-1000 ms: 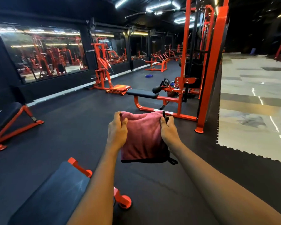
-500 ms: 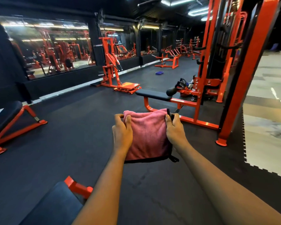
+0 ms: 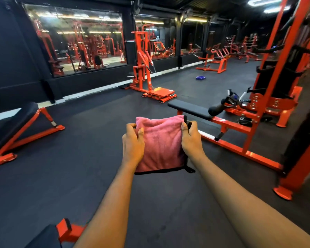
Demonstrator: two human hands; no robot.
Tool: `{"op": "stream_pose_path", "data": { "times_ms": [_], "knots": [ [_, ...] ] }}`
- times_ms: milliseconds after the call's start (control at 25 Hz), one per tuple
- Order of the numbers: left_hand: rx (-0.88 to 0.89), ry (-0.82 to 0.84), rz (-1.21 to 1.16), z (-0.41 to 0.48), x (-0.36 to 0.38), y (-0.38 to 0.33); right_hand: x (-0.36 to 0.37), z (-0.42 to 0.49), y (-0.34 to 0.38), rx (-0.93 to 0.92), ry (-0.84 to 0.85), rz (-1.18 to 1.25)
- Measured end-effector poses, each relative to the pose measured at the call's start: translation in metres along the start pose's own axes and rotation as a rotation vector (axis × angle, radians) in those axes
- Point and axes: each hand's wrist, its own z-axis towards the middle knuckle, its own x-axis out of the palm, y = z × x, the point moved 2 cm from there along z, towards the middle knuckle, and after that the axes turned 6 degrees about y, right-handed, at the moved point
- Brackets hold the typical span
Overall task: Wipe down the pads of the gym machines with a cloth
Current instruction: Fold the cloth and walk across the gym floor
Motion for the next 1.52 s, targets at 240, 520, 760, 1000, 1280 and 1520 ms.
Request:
{"op": "stream_pose_path", "data": {
  "times_ms": [240, 520, 760, 1000, 1280, 1520],
  "knots": [
    [-0.039, -0.034, -0.047, 0.159, 0.065, 0.077, 0.075, 0.172, -0.054, -0.007, 0.035, -0.004],
    [-0.011, 0.001, -0.012, 0.4, 0.121, 0.143, 0.163, 0.399, -0.065, -0.007, -0.002, -0.027],
    [0.033, 0.037, 0.02, 0.561, 0.197, 0.196, 0.209, 0.57, -0.12, 0.03, -0.036, -0.022],
    [0.026, 0.046, 0.031, 0.73, 0.294, 0.233, 0.236, 0.762, -0.169, 0.032, -0.03, 0.025],
    [0.005, 0.011, 0.029, 0.918, 0.375, 0.279, 0.286, 0.971, -0.202, 0.027, -0.009, -0.004],
    [-0.007, 0.046, 0.011, 1.09, 0.431, 0.37, 0.369, 1.137, -0.252, 0.038, -0.018, -0.029]
  ]
}}
